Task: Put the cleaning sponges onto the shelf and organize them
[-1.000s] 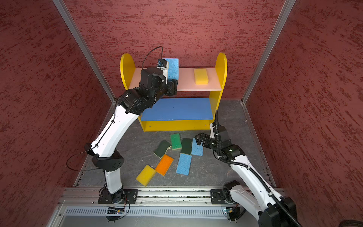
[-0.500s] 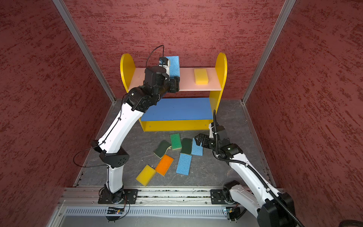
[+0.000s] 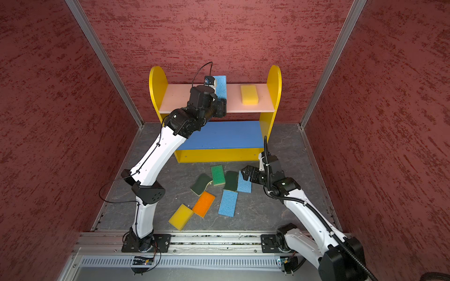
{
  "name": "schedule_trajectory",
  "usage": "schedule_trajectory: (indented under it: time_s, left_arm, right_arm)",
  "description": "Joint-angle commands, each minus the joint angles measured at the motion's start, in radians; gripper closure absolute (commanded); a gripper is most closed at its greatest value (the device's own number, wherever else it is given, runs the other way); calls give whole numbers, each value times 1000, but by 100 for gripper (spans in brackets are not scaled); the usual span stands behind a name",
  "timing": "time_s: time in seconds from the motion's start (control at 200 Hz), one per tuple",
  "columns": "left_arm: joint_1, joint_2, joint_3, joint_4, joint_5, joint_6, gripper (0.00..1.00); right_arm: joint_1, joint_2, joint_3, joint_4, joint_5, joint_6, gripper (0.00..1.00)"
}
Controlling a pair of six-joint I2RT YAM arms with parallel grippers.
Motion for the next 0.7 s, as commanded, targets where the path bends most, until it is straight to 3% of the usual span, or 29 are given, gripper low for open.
schedule_trajectory:
  time_s: [0.0,0.391,0.696]
  left_arm:
    - [-17,8,7,26,-51,15,28]
    - [-18,43,9,4,-150,-39,26]
    - [-6,64,8,-11,-127,-61,24]
  right_arm:
    - [-6,-8,7,14,7,-11,1]
    - [-6,-15,-15,20,4,-10,1]
    - [-7,-32,-30,16,11,-13,1]
